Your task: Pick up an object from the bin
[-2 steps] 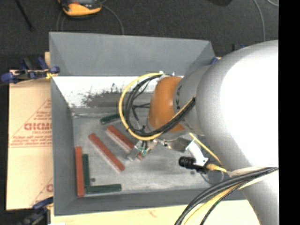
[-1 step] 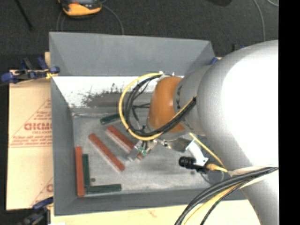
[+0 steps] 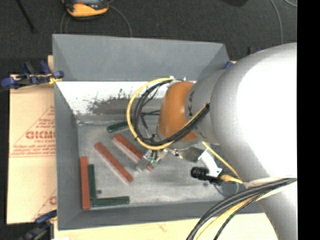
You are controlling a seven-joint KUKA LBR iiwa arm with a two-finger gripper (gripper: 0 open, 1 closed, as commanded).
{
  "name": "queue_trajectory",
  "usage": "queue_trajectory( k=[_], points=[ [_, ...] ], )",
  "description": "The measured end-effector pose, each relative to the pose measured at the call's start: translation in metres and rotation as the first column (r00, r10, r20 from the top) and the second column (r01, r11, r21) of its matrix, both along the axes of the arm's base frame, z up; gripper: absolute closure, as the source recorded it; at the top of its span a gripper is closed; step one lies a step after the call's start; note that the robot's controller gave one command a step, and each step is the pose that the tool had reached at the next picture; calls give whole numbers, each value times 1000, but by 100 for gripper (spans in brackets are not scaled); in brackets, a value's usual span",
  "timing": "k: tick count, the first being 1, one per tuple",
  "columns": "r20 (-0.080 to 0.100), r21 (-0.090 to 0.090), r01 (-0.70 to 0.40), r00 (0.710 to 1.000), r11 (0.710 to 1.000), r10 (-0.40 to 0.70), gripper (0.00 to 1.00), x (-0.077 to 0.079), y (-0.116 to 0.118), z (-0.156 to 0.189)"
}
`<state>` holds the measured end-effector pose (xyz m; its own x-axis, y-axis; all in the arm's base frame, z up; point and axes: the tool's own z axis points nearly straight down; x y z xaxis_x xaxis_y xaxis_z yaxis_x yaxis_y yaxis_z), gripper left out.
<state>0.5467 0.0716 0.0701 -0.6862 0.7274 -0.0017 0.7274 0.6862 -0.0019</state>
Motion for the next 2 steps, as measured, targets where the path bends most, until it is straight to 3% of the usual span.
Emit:
queue_trajectory(
  k=[1,2],
  points=[
    [1,0,-75,997,997,75,100,-9,-26,98],
    [1,0,-76,997,997,76,100,-9,-26,98]
  ],
)
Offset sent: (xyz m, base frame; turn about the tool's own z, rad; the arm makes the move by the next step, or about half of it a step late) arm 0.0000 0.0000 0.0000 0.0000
